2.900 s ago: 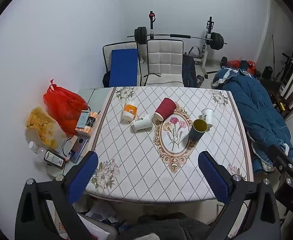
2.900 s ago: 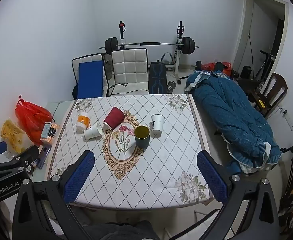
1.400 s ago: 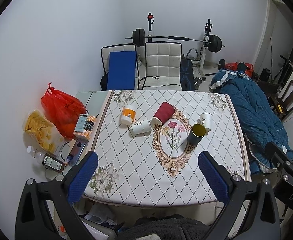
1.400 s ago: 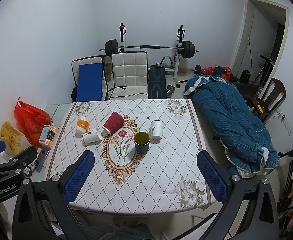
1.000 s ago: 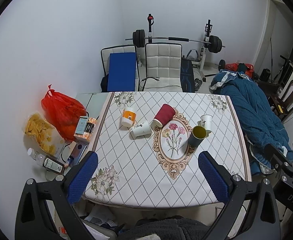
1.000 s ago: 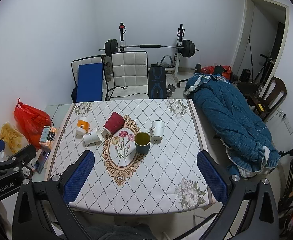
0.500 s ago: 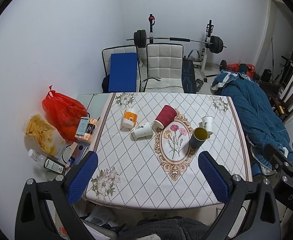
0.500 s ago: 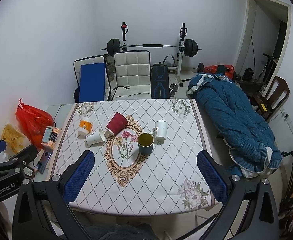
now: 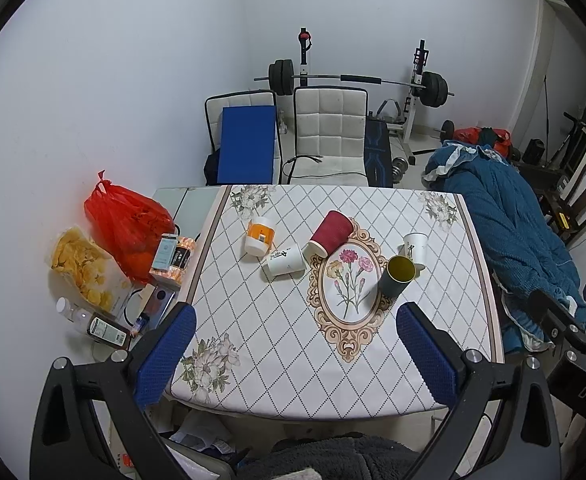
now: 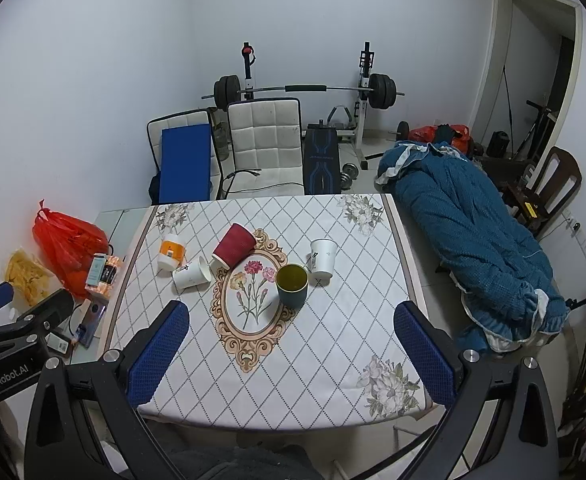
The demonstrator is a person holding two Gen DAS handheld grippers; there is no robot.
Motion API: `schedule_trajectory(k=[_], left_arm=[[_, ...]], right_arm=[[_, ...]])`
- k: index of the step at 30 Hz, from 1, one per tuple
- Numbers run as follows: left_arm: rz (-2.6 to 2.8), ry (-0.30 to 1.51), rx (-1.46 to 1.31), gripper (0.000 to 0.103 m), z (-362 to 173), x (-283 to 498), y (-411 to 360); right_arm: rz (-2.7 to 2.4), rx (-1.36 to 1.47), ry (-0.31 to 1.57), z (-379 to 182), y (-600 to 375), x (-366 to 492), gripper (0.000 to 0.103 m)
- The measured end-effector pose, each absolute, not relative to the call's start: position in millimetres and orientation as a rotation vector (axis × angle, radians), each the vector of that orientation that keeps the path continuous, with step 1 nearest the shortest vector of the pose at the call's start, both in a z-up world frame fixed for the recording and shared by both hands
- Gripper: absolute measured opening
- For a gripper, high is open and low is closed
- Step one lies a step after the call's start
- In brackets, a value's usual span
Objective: Flip cup upside down
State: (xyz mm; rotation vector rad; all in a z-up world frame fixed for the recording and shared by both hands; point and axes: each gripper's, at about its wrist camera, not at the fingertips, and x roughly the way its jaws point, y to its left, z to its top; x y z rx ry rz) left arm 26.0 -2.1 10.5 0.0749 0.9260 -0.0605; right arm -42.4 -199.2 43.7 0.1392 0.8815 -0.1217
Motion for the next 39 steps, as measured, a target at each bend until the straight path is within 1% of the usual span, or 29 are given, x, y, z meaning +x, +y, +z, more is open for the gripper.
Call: schedule_trajectory(k=[9, 14, 18, 27, 32, 39], left_arm=[[-0.054, 0.937, 0.076, 0.103, -1.5, 33.4, -2.8], [-0.054, 1.000, 0.114, 0.103, -45.2, 55.3, -10.4], [-0.079, 1.084, 0.175, 0.103, -92.4, 75.5, -21.7], [-0.086, 1.218, 0.298, 0.103, -178.6, 105.2, -49.0], [-0.082, 1.265, 0.328, 0.103, -213.3, 121.3, -70.6], [-0.082, 1.301, 0.325, 0.103, -251.2, 152.1, -108.9]], right_arm=[[-0.130, 0.193, 0.912, 30.3, -213.4, -39.4, 0.103], [-0.206, 0.220, 0.984, -5.3, -224.8, -27.6, 0.103], [-0.271, 0.241, 1.093, -55.9, -236.2, -16.8, 0.103], [-0.368, 0.268, 1.312, -181.0, -266.0, 0.0, 0.103], [-0.353, 0.286, 1.401, -238.6, -283.2, 10.4, 0.103], [-0.319, 0.266, 1.484, -293.5, -307.9, 40.6, 0.103]])
